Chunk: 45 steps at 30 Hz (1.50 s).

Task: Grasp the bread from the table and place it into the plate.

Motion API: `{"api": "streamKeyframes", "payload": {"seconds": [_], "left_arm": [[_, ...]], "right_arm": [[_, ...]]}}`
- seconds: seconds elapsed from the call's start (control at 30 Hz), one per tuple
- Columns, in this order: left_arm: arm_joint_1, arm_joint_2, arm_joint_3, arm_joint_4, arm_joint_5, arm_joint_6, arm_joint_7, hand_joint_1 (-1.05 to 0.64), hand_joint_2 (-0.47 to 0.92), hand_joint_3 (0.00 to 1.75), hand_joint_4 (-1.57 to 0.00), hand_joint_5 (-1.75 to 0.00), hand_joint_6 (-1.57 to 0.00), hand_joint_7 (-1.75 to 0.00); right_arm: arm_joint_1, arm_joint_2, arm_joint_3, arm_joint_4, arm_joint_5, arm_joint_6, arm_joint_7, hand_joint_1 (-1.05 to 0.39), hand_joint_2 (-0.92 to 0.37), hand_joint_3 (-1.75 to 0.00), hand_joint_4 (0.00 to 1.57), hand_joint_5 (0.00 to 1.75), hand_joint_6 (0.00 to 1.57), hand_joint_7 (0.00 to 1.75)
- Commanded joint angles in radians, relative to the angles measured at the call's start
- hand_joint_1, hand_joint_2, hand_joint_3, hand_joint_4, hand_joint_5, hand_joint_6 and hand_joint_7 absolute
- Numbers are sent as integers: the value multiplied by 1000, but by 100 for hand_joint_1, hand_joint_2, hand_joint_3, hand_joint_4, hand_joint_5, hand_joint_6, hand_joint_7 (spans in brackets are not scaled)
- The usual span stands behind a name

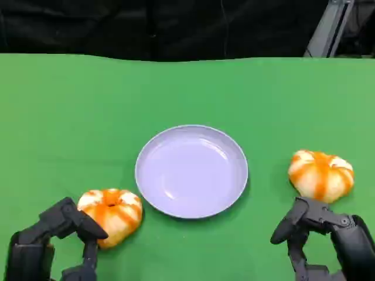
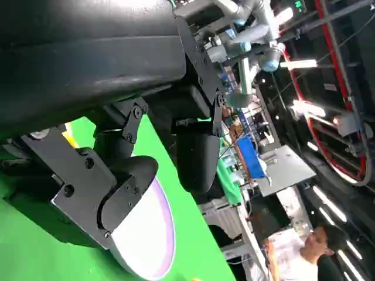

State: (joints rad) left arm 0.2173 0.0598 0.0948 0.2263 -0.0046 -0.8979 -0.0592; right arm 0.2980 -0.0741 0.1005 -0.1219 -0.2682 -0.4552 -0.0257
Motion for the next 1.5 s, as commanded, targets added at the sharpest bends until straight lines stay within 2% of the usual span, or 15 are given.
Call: {"api": "streamKeyframes", "payload": {"seconds": [0.03,0.37,0.47,0.57,0.67,0.8,0.83,0.9,1.0,1.13,1.2,1.37,1.5], "left_arm": [[4,14,7,0,-4,-6,-3,5,34,142,-81,-170,-79,-145],[5,9,7,-4,2,3,3,4,35,140,-79,-169,-77,-145],[8,5,4,-13,0,17,3,4,37,134,-77,-160,-77,-137],[10,1,2,-22,-4,31,4,-1,42,119,-77,-140,-78,-113],[0,8,2,-13,5,31,0,-6,62,78,-68,-111,-77,-67],[-9,22,31,-9,156,36,63,-20,87,25,-58,-85,-75,-25],[-8,25,36,-21,205,52,82,-22,89,19,-57,-82,-75,-21],[-8,29,42,-40,286,78,119,-30,91,12,-42,-74,-65,-11],[-14,51,47,-75,439,137,186,-37,92,8,-29,-68,-56,-4],[-5,85,25,-155,587,260,214,-41,91,4,-21,-64,-47,0],[-2,95,12,-176,614,295,225,-44,92,3,-19,-63,-45,0],[-30,114,-61,-311,857,565,188,-52,86,0,-19,-64,-42,0],[-59,153,-137,-366,1019,716,158,-57,86,0,-22,-64,-41,0]], "right_arm": [[-2,-13,-7,-3,3,-2,-5,11,-32,-144,84,161,81,134],[-3,-14,-6,-1,6,-3,-2,11,-32,-143,84,161,80,134],[-5,-16,-7,4,-1,-11,-6,12,-32,-143,84,160,80,134],[-6,-18,-7,9,-2,-16,-6,12,-33,-143,84,160,80,134],[-3,-13,-2,1,-6,1,-5,10,-32,-142,84,161,80,134],[-1,-11,5,2,-5,-3,-5,11,-31,-144,83,161,81,135],[1,-10,5,-1,-6,-2,-6,11,-31,-145,83,161,81,134],[4,-8,6,-6,-5,1,-7,11,-31,-144,84,161,80,134],[5,-2,8,-9,-7,11,-9,10,-32,-143,84,161,80,134],[1,-4,10,-10,-12,17,-9,10,-33,-141,83,162,80,134],[1,-5,10,-11,-13,19,-8,11,-33,-140,83,161,80,134],[-3,-3,10,-6,-9,13,-11,11,-32,-142,84,162,80,134],[-2,-5,12,-7,-11,11,-11,12,-31,-144,83,161,80,134]]}}
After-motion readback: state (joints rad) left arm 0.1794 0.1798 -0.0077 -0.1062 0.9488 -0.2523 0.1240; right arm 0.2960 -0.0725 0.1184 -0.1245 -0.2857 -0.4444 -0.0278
